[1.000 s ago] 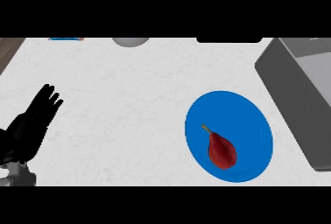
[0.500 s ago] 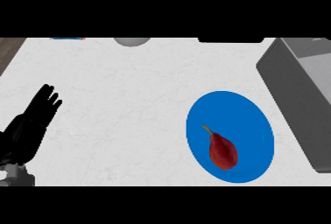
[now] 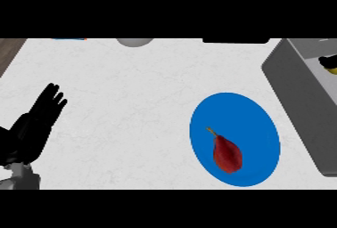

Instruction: Pick the lemon from the plate and place it in the cardboard box

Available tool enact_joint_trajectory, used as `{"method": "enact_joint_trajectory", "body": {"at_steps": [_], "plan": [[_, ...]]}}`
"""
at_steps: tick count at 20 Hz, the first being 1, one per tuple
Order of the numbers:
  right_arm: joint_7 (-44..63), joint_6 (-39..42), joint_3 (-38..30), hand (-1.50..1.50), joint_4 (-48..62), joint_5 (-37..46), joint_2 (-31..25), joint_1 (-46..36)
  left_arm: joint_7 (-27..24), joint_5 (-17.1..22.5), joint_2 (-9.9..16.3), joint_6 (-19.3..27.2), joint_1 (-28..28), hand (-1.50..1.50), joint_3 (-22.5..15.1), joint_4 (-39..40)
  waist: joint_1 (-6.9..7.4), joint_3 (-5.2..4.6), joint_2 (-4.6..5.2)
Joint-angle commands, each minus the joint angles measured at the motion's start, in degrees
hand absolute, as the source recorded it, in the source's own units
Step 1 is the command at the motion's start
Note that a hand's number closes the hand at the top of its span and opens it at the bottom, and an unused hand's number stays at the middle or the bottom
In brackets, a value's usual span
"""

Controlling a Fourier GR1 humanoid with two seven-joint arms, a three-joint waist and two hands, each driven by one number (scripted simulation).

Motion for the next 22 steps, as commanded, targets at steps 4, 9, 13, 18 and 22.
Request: {"method": "enact_joint_trajectory", "body": {"at_steps": [4,9,13,18,22], "plan": [[-9.59,-4.63,-4.01,-1.50,9.50,-4.62,-1.62,1.71,-1.81,-0.21,-0.09,-1.38,3.34,0.00,-0.31,-1.75,0.67,0.05,0.10],[-11.03,-10.47,-6.39,-1.50,2.78,-9.24,2.03,0.68,-0.14,0.56,0.52,-0.19,-0.60,0.00,1.09,1.16,-0.36,-0.01,-0.19],[-12.83,-16.97,-13.78,-1.50,-1.63,-16.93,2.89,0.39,2.12,1.60,0.98,-0.07,-0.03,0.00,1.42,-2.22,-0.67,0.04,-0.52],[-15.34,-14.56,-19.21,-1.50,-6.99,-25.16,0.65,3.71,-2.40,-0.33,-1.18,-0.83,4.11,0.00,-0.15,-0.19,-1.64,-0.07,-0.76],[-14.04,-11.32,-20.83,-1.50,-12.65,-29.57,-0.55,10.81,0.26,0.35,0.79,-0.39,2.94,0.00,1.49,-2.19,-1.61,-0.07,-0.72]]}}
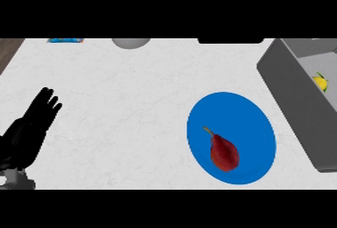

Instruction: Pick the lemon from the plate and place it in the cardboard box

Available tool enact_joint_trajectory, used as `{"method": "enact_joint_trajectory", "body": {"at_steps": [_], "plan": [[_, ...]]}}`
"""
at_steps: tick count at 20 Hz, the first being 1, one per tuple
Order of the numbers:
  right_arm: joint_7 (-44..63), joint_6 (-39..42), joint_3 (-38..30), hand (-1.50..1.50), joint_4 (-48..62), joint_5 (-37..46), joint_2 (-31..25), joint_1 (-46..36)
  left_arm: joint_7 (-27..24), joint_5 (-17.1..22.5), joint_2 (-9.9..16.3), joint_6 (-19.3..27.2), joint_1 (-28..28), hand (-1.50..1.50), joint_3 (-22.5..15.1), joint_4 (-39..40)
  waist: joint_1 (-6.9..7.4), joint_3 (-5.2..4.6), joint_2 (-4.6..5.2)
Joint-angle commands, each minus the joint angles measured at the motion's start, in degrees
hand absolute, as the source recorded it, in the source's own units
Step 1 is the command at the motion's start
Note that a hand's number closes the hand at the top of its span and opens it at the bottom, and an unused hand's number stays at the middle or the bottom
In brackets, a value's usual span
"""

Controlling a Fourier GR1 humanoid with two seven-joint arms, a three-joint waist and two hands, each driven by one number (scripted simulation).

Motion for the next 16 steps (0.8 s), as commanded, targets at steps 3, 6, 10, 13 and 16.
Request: {"method": "enact_joint_trajectory", "body": {"at_steps": [3,6,10,13,16], "plan": [[-0.20,6.20,-4.68,-1.50,-8.50,-9.33,-3.05,7.59,0.37,0.96,0.30,-0.68,-0.58,0.00,0.54,0.95,-0.38,-0.02,-0.02],[-3.14,11.08,-8.20,-1.50,-11.35,-14.50,-3.79,14.88,0.46,-0.55,0.15,0.40,-1.26,0.00,0.12,1.96,-0.70,0.00,-0.02],[-2.47,15.29,-7.85,-1.50,-20.34,-18.51,-2.32,21.38,-4.82,0.05,0.21,-1.77,-0.17,0.00,1.53,5.40,-0.47,-0.04,0.03],[-2.68,17.34,-7.78,-1.50,-15.73,-20.93,-7.55,21.36,0.53,0.83,0.71,-0.82,-1.76,0.00,0.82,1.56,0.21,0.01,0.15],[-6.20,14.82,-7.82,-1.50,-16.12,-22.10,-5.79,25.01,1.01,-0.55,-1.15,0.09,0.72,0.00,-1.19,-1.77,0.40,0.02,0.19]]}}
